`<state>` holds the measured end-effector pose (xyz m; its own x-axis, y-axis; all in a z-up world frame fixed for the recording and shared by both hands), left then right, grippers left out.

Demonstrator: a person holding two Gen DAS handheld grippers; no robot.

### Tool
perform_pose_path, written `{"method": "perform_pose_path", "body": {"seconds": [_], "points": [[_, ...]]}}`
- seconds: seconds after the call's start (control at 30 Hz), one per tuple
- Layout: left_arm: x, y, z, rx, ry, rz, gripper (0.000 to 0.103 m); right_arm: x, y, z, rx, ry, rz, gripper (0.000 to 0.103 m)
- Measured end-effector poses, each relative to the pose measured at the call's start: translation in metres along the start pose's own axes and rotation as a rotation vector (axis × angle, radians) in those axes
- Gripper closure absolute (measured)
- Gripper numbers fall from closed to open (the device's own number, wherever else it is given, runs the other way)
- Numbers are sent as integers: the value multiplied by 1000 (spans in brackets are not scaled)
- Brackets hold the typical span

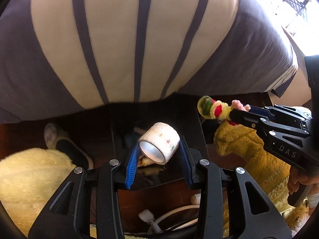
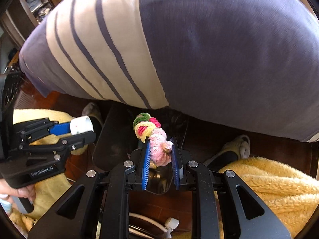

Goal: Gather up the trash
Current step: 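Carry the hair ties and tape roll with both tools down over the bin, then open both tools to drop the hair ties and tape roll into the bin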

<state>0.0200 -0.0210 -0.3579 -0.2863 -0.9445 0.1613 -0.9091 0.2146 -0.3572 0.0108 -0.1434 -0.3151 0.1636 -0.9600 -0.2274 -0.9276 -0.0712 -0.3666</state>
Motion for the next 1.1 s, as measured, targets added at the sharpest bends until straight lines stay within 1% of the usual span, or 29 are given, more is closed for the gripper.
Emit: {"method": "perform_pose_path", "body": {"seconds": [0.2,0.3,0.47,0.6,0.63,0.67,0.7,0.73,0.77,0.87,0.93,1.0,1.03,1.07,1.1], "points": [[2,7,26,-72,7,18,67,-1,5,24,-60,-8,30,83],[5,9,37,-109,14,26,66,5,-2,36,-87,-30,51,82],[9,10,49,-148,29,39,66,5,-13,45,-94,-41,61,81],[9,8,51,-153,34,41,66,5,-18,48,-88,-43,69,80],[8,8,52,-154,31,40,62,5,-20,49,-86,-46,72,79],[7,7,52,-154,27,38,59,5,-21,49,-83,-47,74,76],[7,7,50,-153,20,37,52,6,-21,49,-79,-50,77,72],[6,7,50,-151,15,38,47,7,-22,48,-75,-52,82,60],[5,7,49,-147,11,39,46,7,-23,47,-70,-53,86,54],[3,6,44,-137,-2,29,41,8,-25,41,-49,-50,90,54],[1,5,40,-128,-19,26,32,9,-27,37,-36,-46,93,53],[-2,4,35,-116,-32,23,26,10,-27,29,-19,-43,95,45],[-2,4,32,-109,-36,21,22,11,-28,25,-5,-36,93,37],[-3,3,27,-100,-40,17,20,11,-28,20,9,-18,90,27],[-3,1,22,-88,-44,12,16,12,-29,16,20,-4,88,23]]}}
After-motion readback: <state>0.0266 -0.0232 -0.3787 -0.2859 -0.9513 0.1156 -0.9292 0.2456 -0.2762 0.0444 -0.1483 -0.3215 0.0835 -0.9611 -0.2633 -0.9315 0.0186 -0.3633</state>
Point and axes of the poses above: each gripper's, at about its wrist camera, not at the fingertips, and z roughly the way its jaws point, x to its right, y to its underside, the point moved 4 cm from there along z, roughly the way its jaws point, and after that the axes turned 6 degrees about -y, right-handed, at the moved point
